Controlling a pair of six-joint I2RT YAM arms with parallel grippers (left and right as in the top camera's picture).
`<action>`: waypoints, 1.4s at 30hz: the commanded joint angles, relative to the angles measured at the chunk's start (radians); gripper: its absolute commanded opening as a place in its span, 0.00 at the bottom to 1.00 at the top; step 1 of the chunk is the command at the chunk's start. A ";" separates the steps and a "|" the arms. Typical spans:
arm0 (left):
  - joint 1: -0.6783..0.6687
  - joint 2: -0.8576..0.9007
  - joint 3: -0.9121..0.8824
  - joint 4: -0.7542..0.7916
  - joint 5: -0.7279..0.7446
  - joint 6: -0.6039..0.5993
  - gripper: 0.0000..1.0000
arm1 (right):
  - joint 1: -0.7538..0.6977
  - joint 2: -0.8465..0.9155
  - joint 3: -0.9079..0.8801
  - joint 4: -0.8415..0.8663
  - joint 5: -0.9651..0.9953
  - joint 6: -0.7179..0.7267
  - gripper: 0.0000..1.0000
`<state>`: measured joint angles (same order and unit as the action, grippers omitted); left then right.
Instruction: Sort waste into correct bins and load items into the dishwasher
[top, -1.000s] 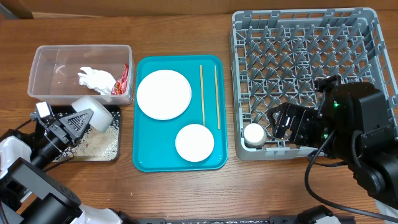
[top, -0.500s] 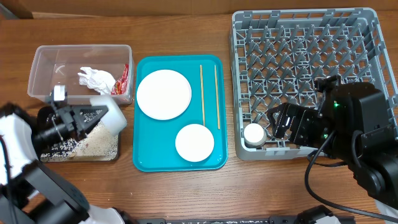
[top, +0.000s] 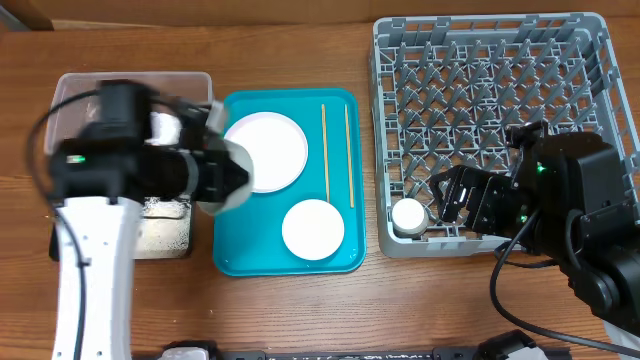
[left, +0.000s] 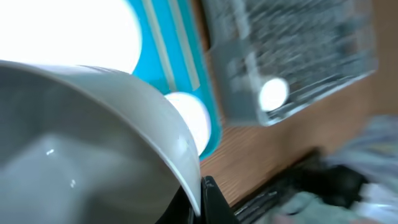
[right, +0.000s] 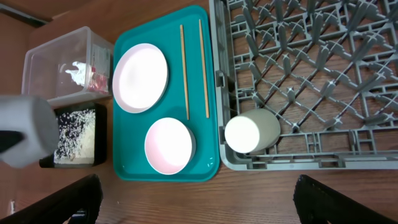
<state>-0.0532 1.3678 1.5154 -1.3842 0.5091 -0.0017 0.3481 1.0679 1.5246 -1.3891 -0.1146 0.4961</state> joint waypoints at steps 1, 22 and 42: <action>-0.179 0.007 -0.024 -0.003 -0.457 -0.339 0.04 | 0.005 -0.011 0.000 0.003 0.009 -0.007 1.00; -0.343 0.018 -0.605 0.496 -0.442 -0.493 1.00 | 0.005 -0.011 0.000 0.002 0.009 -0.007 1.00; -0.338 -0.121 0.319 0.003 -0.400 -0.341 1.00 | 0.005 -0.011 0.000 0.003 0.009 -0.007 1.00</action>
<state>-0.3988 1.2686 1.7847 -1.3659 0.0826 -0.4362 0.3485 1.0679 1.5238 -1.3899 -0.1150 0.4961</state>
